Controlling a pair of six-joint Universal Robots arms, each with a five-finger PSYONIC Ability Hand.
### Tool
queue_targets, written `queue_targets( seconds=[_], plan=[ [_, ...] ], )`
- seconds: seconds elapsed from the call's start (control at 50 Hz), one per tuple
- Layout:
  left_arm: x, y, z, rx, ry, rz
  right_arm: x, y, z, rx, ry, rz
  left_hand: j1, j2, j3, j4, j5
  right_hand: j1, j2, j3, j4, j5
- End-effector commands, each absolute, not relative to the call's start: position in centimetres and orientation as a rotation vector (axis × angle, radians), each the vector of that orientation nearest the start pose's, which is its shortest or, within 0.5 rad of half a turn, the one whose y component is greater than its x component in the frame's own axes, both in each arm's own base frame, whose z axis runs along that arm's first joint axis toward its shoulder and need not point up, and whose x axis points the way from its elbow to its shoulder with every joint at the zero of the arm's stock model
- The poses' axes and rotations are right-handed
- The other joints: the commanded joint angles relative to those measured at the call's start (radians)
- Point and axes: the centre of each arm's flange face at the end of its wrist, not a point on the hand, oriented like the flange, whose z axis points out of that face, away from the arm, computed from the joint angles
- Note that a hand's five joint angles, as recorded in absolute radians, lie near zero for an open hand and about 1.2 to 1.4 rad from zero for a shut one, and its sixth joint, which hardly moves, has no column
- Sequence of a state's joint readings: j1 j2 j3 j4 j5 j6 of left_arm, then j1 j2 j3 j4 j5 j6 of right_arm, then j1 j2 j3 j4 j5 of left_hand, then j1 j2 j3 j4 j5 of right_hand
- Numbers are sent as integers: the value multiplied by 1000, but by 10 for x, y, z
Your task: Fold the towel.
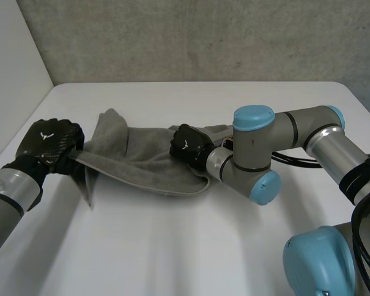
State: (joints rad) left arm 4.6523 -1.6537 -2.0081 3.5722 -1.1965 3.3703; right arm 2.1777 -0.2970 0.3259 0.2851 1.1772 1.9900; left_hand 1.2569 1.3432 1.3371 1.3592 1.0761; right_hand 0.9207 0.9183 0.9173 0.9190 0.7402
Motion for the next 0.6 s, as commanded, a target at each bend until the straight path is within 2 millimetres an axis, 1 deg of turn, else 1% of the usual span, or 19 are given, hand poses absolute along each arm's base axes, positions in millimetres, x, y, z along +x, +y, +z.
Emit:
queue_targets(
  seconds=[0.02, 0.04, 0.06, 0.1, 0.16, 0.2, 0.22, 0.26, 0.28, 0.32, 0.34, 0.36, 0.38, 0.42, 0.44, 0.48, 0.5, 0.58, 0.6],
  plan=[
    [-181, -273, 196, 755, 2316, -2230, 422, -316, 117, -2152, 1312, -1894, 139, 53, 59, 37, 146, 349, 351, 352, 351, 355],
    [-181, -274, 197, 753, 2314, -2231, 422, -316, 127, -2145, 1305, -1919, 139, 53, 59, 37, 146, 474, 477, 478, 476, 480],
    [-181, -274, 197, 753, 2314, -2231, 422, -316, 127, -2145, 1305, -1920, 139, 53, 59, 37, 146, 476, 478, 479, 477, 481],
    [-180, -274, 196, 751, 2315, -2228, 420, -318, 143, -2125, 1309, -1947, 139, 53, 59, 37, 146, 476, 478, 479, 477, 481],
    [-178, -275, 196, 741, 2314, -2225, 415, -319, 150, -2120, 1330, -1943, 139, 53, 59, 37, 146, 476, 478, 479, 477, 481],
    [-175, -277, 196, 729, 2313, -2222, 401, -322, 165, -2108, 1417, -1903, 139, 53, 59, 37, 146, 476, 478, 479, 477, 481],
    [-173, -279, 196, 719, 2309, -2220, 400, -322, 165, -2108, 1417, -1903, 139, 53, 59, 37, 146, 476, 478, 479, 477, 481],
    [-172, -280, 196, 711, 2308, -2218, 378, -331, 180, -2053, 1552, -1873, 139, 53, 59, 37, 146, 476, 478, 479, 477, 481],
    [-171, -280, 197, 707, 2306, -2218, 378, -331, 180, -2053, 1553, -1872, 139, 53, 59, 37, 146, 476, 478, 479, 477, 481],
    [-170, -281, 197, 705, 2306, -2218, 358, -337, 196, -1944, 1670, -1853, 139, 53, 59, 37, 146, 476, 478, 479, 477, 481],
    [-170, -281, 196, 704, 2309, -2215, 358, -337, 196, -1944, 1671, -1853, 139, 53, 59, 37, 146, 476, 478, 479, 477, 481],
    [-170, -281, 196, 704, 2309, -2215, 347, -340, 204, -1881, 1730, -1841, 139, 53, 59, 37, 146, 476, 478, 479, 477, 481],
    [-170, -282, 195, 704, 2311, -2213, 346, -340, 204, -1880, 1730, -1840, 139, 53, 59, 37, 146, 476, 478, 479, 477, 481],
    [-170, -282, 194, 702, 2315, -2209, 321, -344, 219, -1752, 1842, -1824, 139, 53, 59, 37, 146, 476, 478, 479, 477, 481],
    [-170, -282, 194, 700, 2317, -2207, 321, -344, 219, -1752, 1843, -1824, 139, 53, 59, 37, 146, 476, 478, 479, 477, 481],
    [-170, -282, 193, 702, 2319, -2206, 300, -343, 225, -1659, 1937, -1787, 139, 53, 59, 37, 146, 476, 478, 479, 477, 481],
    [-170, -282, 193, 702, 2321, -2205, 300, -343, 225, -1659, 1937, -1786, 139, 53, 59, 37, 146, 476, 478, 479, 477, 481],
    [-170, -282, 191, 700, 2328, -2198, 274, -335, 217, -1590, 2057, -1703, 139, 53, 59, 37, 146, 476, 478, 479, 477, 481],
    [-170, -282, 191, 700, 2330, -2196, 274, -335, 217, -1589, 2057, -1702, 139, 53, 59, 37, 146, 476, 478, 479, 477, 481]
  ],
)
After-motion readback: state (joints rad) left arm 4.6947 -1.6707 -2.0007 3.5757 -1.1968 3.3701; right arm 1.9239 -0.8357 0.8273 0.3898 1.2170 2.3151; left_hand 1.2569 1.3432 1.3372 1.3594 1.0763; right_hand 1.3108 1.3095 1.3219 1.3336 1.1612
